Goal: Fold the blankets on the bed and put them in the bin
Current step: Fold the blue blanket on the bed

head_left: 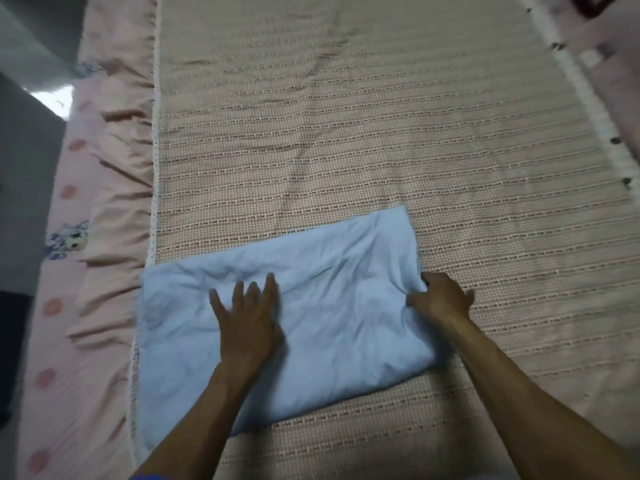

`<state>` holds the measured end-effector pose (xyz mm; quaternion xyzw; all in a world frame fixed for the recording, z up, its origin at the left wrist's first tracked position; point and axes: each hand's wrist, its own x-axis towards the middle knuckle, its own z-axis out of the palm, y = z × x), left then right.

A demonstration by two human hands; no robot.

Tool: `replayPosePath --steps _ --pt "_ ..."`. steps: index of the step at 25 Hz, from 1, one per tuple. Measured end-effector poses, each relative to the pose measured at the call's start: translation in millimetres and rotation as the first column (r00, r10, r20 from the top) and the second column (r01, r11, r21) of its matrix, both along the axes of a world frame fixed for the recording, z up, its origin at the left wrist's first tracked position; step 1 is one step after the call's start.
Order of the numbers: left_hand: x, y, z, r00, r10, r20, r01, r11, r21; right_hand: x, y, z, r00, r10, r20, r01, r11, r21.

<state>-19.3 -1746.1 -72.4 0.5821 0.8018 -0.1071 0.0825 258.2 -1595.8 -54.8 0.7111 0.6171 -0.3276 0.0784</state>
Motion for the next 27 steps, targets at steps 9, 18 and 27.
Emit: replayPosePath --steps 9,18,27 --pt "19.0 -3.8 282.8 0.747 -0.642 -0.173 0.65 0.649 0.396 -76.1 -127.9 258.5 0.68 0.73 0.059 -0.602 0.511 0.613" --pt "-51.1 -19.2 494.6 0.835 -0.503 -0.224 0.55 0.776 0.308 -88.6 -96.0 508.5 0.588 0.721 0.368 -0.8 0.449 0.397" --pt "-69.4 60.1 439.0 0.99 -0.14 -0.011 0.137 0.946 0.295 -107.5 11.5 440.1 0.777 0.462 0.428 -0.604 0.352 0.715"
